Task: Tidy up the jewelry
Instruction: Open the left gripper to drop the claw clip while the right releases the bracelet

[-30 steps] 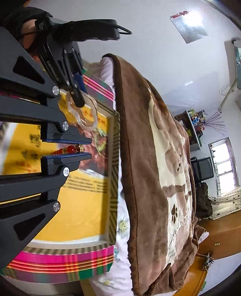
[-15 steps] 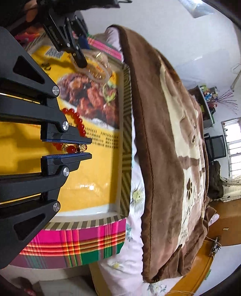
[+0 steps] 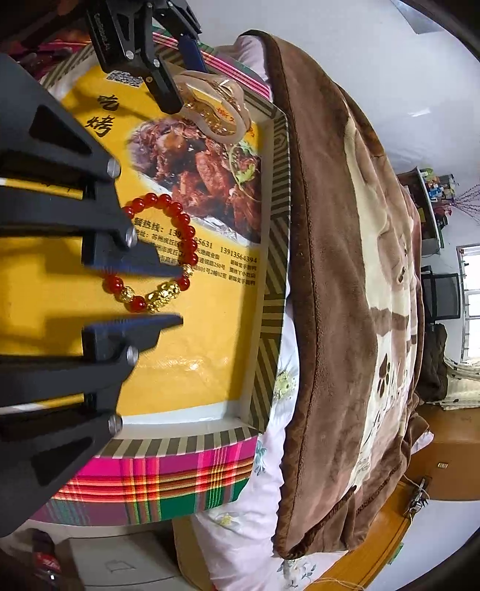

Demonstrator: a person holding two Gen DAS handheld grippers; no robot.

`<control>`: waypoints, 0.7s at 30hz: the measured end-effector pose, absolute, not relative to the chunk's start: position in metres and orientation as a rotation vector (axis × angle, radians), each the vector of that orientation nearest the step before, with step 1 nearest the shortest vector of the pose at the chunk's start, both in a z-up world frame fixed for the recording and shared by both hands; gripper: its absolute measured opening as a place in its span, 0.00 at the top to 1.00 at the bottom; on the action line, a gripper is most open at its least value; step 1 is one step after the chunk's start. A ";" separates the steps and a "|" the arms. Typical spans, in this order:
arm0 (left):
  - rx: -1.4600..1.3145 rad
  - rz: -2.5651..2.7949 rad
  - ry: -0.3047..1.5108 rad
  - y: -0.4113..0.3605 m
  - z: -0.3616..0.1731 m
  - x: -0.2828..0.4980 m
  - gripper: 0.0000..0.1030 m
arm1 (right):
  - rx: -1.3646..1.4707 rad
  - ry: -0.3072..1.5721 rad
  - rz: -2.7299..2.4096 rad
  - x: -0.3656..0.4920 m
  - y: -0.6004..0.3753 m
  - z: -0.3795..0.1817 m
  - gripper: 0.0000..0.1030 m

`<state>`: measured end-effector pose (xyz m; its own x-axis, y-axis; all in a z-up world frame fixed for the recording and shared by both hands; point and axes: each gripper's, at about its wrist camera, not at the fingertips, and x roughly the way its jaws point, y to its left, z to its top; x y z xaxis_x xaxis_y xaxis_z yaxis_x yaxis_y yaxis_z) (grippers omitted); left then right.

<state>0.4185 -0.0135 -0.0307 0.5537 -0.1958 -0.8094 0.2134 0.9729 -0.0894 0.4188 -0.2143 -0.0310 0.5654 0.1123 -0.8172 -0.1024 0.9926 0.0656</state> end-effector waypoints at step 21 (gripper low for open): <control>0.015 -0.295 0.793 0.029 0.050 0.280 0.24 | 0.028 0.779 0.199 0.276 -0.213 0.042 0.64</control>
